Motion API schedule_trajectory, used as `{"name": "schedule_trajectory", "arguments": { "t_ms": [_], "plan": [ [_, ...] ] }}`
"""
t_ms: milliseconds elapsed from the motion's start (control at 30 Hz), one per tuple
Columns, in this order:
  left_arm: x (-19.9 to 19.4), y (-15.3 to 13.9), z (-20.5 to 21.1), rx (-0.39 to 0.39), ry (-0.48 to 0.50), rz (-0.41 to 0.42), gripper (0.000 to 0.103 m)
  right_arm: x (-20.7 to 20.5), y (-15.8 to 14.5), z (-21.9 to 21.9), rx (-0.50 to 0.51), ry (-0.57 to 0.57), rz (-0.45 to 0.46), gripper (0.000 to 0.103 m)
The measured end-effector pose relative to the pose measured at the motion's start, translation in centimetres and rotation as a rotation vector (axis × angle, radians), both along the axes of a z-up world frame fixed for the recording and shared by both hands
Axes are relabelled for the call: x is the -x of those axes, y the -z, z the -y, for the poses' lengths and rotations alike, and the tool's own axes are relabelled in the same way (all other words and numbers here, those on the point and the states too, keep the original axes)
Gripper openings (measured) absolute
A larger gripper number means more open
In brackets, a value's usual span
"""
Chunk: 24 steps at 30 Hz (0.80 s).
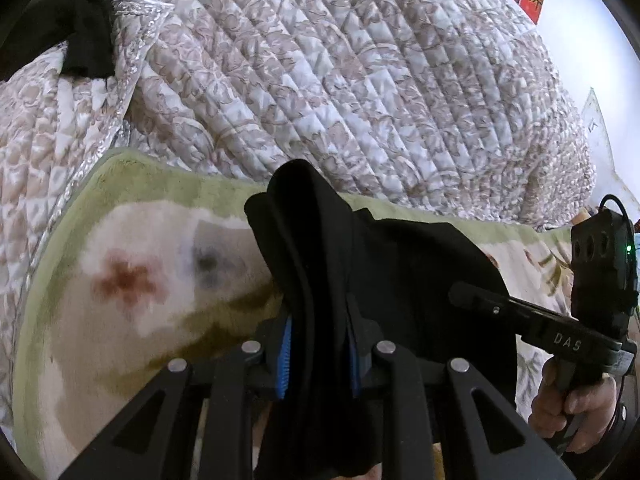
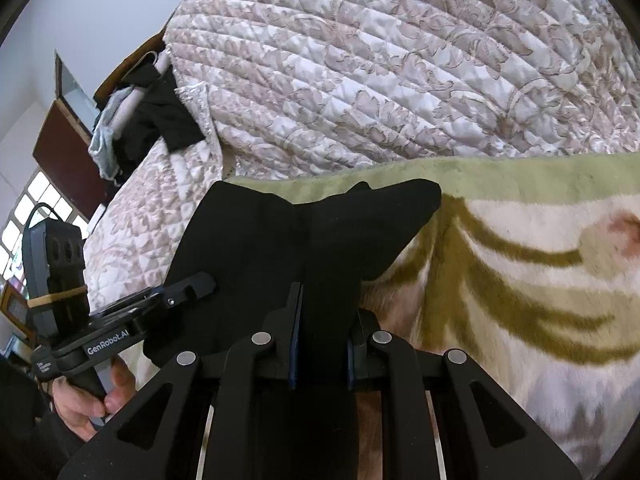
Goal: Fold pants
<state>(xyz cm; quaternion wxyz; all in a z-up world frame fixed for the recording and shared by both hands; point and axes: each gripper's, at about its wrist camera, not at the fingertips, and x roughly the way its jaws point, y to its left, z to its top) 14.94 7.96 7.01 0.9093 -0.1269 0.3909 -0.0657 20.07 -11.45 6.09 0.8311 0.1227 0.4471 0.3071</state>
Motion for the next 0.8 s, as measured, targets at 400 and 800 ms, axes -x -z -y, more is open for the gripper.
{"name": "schedule_trajectory", "arguments": {
  "t_ms": [400,800],
  "plan": [
    [-1.8,4.3,-2.4,0.029,-0.068,-0.163,0.034,-1.9,4.3,1.5,0.053,0.070,-0.098,0.026],
    [3.2,0.5,-1.5,-0.050,-0.086,-0.027,0.037,4.4,0.7,1.0,0.174,0.057,0.089,0.028]
  ]
}}
